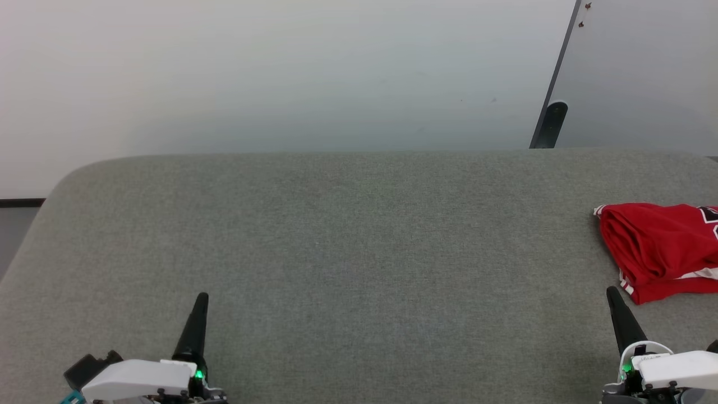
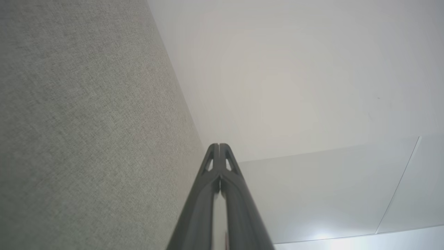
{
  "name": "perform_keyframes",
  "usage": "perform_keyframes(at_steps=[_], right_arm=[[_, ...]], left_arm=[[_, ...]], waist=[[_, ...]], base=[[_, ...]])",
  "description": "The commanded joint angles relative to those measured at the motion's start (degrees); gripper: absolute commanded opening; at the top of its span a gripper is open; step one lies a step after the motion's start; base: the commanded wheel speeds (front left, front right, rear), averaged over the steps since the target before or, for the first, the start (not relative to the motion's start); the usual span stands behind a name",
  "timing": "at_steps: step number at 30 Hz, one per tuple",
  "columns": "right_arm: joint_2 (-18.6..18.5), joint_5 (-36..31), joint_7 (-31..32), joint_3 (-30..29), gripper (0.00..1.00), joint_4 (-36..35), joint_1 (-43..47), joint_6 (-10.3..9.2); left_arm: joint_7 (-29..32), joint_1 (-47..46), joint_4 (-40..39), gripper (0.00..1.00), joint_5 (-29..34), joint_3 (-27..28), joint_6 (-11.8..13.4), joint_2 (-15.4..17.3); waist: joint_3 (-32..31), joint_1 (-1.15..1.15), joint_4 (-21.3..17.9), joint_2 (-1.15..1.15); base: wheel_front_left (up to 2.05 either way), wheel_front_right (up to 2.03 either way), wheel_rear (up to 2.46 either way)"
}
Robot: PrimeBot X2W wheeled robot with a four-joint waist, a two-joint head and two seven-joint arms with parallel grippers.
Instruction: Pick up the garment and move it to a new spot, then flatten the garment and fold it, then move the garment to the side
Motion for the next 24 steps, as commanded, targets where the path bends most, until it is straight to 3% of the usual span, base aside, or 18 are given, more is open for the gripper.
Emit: perform_keyframes(at_steps=[1,24], right_arm=[[0.2,1.2,0.3,-0.4,0.0,-0.5,-1.3,0.01],[1.3,11.1,2.4,-1.0,0.0,-0.9,-1.9,0.01]], left_arm=[[0.3,-0.9,-0.6,0.0,-1.1,0.2,-0.1,0.0],[2.9,-1.6,-1.1,0.0,-9.5,1.1,-0.2,-1.1]], waist=[[0.0,0.0,0.0,0.0],[1.0,0.0,-0.2,0.0]], base=[[0.0,0.0,0.0],[0.0,0.0,0.0]])
